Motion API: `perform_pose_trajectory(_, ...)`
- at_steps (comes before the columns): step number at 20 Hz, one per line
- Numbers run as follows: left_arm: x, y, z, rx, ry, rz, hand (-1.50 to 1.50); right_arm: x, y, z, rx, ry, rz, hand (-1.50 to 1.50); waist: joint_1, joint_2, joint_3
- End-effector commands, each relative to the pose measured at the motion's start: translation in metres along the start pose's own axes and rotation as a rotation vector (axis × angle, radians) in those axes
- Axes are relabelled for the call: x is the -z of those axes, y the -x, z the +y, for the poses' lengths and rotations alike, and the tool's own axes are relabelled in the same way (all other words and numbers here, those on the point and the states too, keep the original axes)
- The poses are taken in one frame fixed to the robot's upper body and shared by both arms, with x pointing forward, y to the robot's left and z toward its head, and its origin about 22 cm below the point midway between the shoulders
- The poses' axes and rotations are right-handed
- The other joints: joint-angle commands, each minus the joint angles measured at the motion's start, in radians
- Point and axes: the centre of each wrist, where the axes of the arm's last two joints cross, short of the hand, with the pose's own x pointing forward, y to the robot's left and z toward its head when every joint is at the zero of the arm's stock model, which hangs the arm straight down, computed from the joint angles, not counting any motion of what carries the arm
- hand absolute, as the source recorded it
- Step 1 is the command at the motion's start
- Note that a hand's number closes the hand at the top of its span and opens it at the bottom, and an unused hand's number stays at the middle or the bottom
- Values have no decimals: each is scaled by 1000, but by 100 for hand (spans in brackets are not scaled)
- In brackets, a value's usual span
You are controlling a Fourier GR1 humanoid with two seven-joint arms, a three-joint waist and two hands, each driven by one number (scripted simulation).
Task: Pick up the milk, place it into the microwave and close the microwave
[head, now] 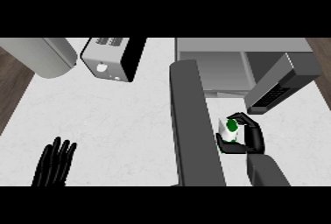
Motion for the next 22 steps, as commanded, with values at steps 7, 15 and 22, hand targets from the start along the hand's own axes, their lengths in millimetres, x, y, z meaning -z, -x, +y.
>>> perform_pose_trajectory(7,-4,14,5,2,-5,26,-150,44,-37,28,-69,76,-80,150,-4,-1,0)
perform_pose_trajectory(15,8,12,34,-4,-11,20,-150,73,-48,45,-153,86,-31,150,3,3,0)
perform_pose_trajectory(22,-8,7,18,-21,10,7,-150,117,-57,23,-319,51,10,150,18,6,1)
